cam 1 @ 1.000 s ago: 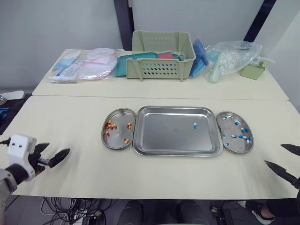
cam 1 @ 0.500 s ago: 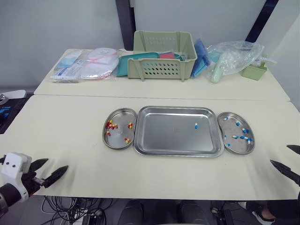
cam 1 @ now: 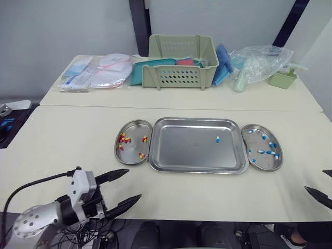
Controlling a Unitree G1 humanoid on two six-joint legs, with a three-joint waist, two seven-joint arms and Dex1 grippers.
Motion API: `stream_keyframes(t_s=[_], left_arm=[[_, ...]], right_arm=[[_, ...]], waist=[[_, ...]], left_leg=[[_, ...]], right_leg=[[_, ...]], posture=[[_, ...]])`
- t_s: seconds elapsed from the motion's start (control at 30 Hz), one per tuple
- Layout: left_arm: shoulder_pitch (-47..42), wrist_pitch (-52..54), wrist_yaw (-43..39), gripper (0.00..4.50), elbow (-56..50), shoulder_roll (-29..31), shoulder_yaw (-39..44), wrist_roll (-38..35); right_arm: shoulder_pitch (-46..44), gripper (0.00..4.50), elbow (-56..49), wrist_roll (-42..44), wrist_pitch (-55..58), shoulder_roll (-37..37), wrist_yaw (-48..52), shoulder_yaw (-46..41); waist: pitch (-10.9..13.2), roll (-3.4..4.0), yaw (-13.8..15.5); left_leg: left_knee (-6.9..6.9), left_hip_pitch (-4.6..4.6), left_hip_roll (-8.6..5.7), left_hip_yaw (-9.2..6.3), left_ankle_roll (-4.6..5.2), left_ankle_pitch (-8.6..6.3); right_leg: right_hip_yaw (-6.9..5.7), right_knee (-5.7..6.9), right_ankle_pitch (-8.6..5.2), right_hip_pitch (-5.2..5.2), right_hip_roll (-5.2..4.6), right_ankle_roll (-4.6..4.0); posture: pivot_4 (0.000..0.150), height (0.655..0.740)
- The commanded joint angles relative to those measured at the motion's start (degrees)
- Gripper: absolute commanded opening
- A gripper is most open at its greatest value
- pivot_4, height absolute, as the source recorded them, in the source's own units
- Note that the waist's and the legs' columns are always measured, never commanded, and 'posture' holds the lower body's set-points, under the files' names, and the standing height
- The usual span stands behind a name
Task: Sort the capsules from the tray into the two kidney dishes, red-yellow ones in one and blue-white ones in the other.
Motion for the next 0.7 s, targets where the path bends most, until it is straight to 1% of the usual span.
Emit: stream_keyframes(t_s=[0.03, 0.17, 0.23, 0.27, 0.33, 0.4, 0.5, 0.57, 0.67, 0.7], left_arm=[[-0.8, -3.8, -0.6, 4.46, 1.2, -1.0, -3.2, 1.2], [-2.5, -6.3, 0.5, 4.46, 2.7, -3.0, -5.6, 1.7], [-3.1, -7.5, 1.0, 4.46, 4.0, -3.5, -6.4, 2.4], [-3.4, -7.9, 1.2, 4.46, 4.5, -3.5, -6.7, 2.6], [-3.7, -8.5, 1.3, 4.46, 5.2, -3.4, -6.9, 2.8], [-4.0, -8.5, 1.7, 4.46, 5.1, -3.3, -7.3, 2.9], [-4.4, -7.3, 2.5, 4.46, 3.7, -2.8, -8.1, 2.6], [-4.7, -6.8, 3.1, 4.46, 3.0, -2.6, -8.4, 2.4], [-5.5, -6.4, 4.1, 4.46, 2.6, -2.3, -8.8, 2.3], [-5.8, -5.9, 4.5, 4.49, 2.4, -2.3, -8.9, 2.2]], right_arm=[[2.6, 4.50, -4.3, 1.2, 0.9, 0.8, 0.4, -2.8], [7.5, 4.50, -10.1, 1.3, 2.3, 1.8, 1.6, -3.4], [12.0, 4.50, -18.8, 3.6, 5.1, 3.2, 2.9, -2.6], [13.6, 4.50, -24.4, 4.8, 6.8, 4.1, 2.2, -1.1], [14.4, 4.50, -32.0, 6.2, 10.4, 5.3, -0.7, 1.5], [12.7, 4.50, -38.9, 7.2, 15.0, 6.6, -5.9, 5.8], [6.8, 4.50, -46.2, 9.2, 22.7, 9.2, -15.3, 13.4], [1.4, 4.50, -48.1, 7.3, 25.8, 11.2, -21.4, 19.6], [-6.5, 4.50, -47.8, 2.6, 29.1, 13.8, -29.1, 28.5], [-8.6, 4.31, -47.0, 1.0, 29.9, 14.4, -30.7, 31.5]], waist=[[0.0, 0.03, -0.1], [-0.1, 0.09, 0.0], [-0.1, 0.19, 0.0], [-0.1, 0.23, 0.1], [-0.1, 0.24, 0.0], [-0.2, 0.16, -0.3], [-0.2, 0.08, -0.2], [-0.2, 0.05, -0.1], [-0.2, 0.03, 0.0], [-0.2, 0.04, 0.0]], left_leg=[[0.00, 0.00, 0.00, 0.00, 0.00, 0.00], [0.00, 0.00, 0.00, 0.00, 0.00, 0.00], [0.00, -0.01, 0.00, -0.04, 0.00, 0.00], [0.00, -0.02, -0.01, -0.04, 0.00, 0.00], [-0.02, -0.02, 0.02, -0.10, 0.00, 0.00], [0.00, 0.00, 0.03, -0.07, 0.00, 0.00], [0.02, -0.01, 0.03, -0.12, 0.00, 0.00], [0.03, -0.03, 0.01, -0.13, 0.00, 0.00], [0.02, -0.06, 0.00, -0.17, 0.00, 0.00], [0.03, -0.07, 0.00, -0.17, -0.01, 0.00]], right_leg=[[0.00, 0.00, 0.00, 0.00, 0.00, 0.00], [0.00, 0.00, 0.00, 0.00, 0.00, 0.00], [-0.02, 0.00, 0.00, 0.00, 0.01, 0.00], [-0.02, -0.01, -0.01, 0.00, 0.01, 0.01], [-0.07, -0.01, -0.01, 0.00, 0.04, 0.01], [-0.03, 0.03, -0.01, 0.00, 0.04, 0.01], [-0.07, 0.03, 0.00, 0.02, 0.04, 0.01], [-0.07, 0.02, 0.00, 0.00, 0.03, 0.01], [-0.10, 0.00, 0.00, -0.02, 0.03, 0.01], [-0.11, 0.00, 0.00, -0.04, 0.03, 0.01]], posture=[[0.150, 0.7400], [0.150, 0.7400], [0.150, 0.7400], [0.150, 0.7400], [0.150, 0.7400], [0.150, 0.7400], [0.150, 0.7400], [0.150, 0.7400], [0.150, 0.7400], [0.150, 0.7400]])
